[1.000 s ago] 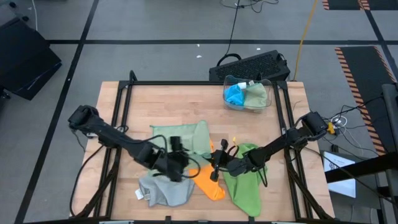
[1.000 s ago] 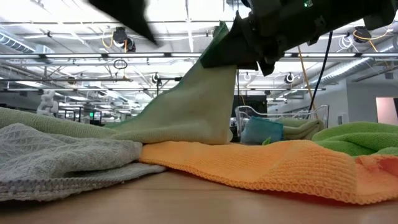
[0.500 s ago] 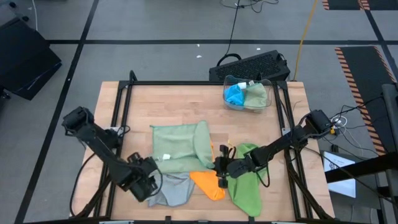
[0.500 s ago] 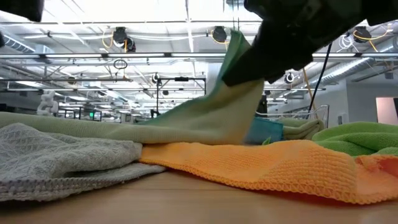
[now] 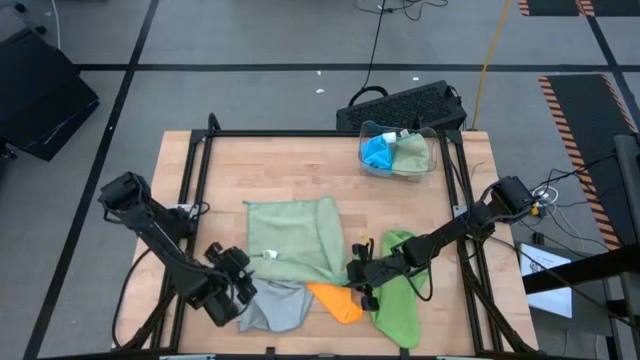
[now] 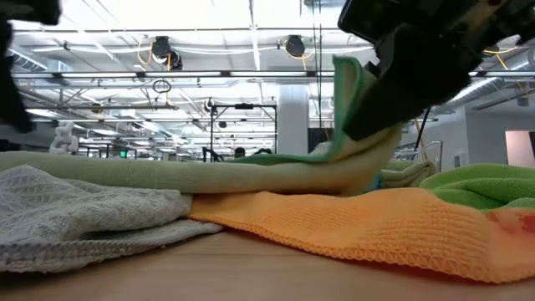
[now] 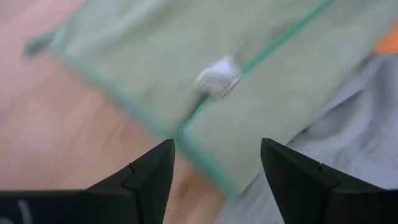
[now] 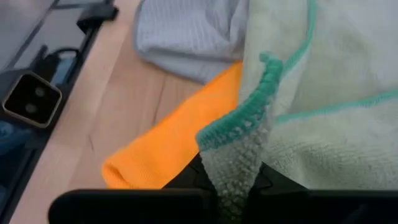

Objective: Fold microfiber towels
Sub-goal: Fold the light green microfiber towel

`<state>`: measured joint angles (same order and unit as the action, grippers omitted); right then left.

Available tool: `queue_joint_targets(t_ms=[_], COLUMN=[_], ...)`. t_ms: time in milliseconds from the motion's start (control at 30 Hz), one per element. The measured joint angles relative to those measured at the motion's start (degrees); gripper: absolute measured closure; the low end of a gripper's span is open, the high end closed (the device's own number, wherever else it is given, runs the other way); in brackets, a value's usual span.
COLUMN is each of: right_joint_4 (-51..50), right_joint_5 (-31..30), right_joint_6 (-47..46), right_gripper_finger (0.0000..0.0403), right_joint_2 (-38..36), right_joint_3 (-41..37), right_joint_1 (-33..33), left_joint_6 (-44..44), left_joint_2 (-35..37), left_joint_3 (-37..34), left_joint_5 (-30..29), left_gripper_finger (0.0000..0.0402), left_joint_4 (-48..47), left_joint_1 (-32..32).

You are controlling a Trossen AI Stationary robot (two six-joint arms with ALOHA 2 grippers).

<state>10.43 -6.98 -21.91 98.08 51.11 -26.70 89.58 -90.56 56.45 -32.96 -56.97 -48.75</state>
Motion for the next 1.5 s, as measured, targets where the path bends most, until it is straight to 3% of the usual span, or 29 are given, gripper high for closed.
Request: queue_joint_targets(t_ms=[133, 267, 533, 633, 767, 867, 1100, 1333, 1500], right_joint_4=[-2.52, -4.32, -22.67, -28.35, -31.54, -30.36, -28.04, -25.50, -24.52], right_joint_5=[-0.02, 1.16, 0.85, -3.55, -7.95, -7.99, -8.16, -9.67, -9.68], right_joint_6=[-2.99, -5.06, -5.78, -0.99, 7.39, 10.05, 12.19, 14.54, 15.13], right_gripper_finger=[0.0383, 0.0358, 0.0232, 0.0195, 0.0175, 0.0178, 0.0187, 0.0188, 0.0188], right_joint_2=[0.00, -0.63, -11.70, -16.16, -18.40, -18.56, -18.45, -18.45, -18.43], right_joint_3=[0.00, 0.00, 0.00, 0.00, -0.02, -0.02, -0.02, -0.02, -0.01], right_joint_1=[-0.02, -0.02, -3.56, -6.04, -8.61, -8.74, -8.57, -8.54, -8.39], left_joint_6=[-20.75, -37.66, -49.02, -53.77, -64.06, -71.61, -78.37, -78.97, -81.26], left_joint_2=[0.00, -0.05, -0.17, -0.17, -0.20, -0.18, -3.34, -14.66, -20.67], left_joint_3=[-1.07, -3.55, -8.32, -9.42, -10.17, -10.13, -6.80, 3.92, 9.78], left_joint_5=[-4.69, -2.79, 4.06, 6.32, 8.19, 10.30, 13.90, 13.62, 15.21], left_gripper_finger=[0.0162, 0.0162, 0.0163, 0.0163, 0.0163, 0.0163, 0.0163, 0.0163, 0.0164], left_joint_4=[12.78, 24.89, 33.25, 41.10, 58.35, 66.95, 68.98, 54.44, 50.81], left_joint_1=[3.85, 10.27, 18.41, 20.24, 22.01, 23.34, 26.08, 25.85, 26.67])
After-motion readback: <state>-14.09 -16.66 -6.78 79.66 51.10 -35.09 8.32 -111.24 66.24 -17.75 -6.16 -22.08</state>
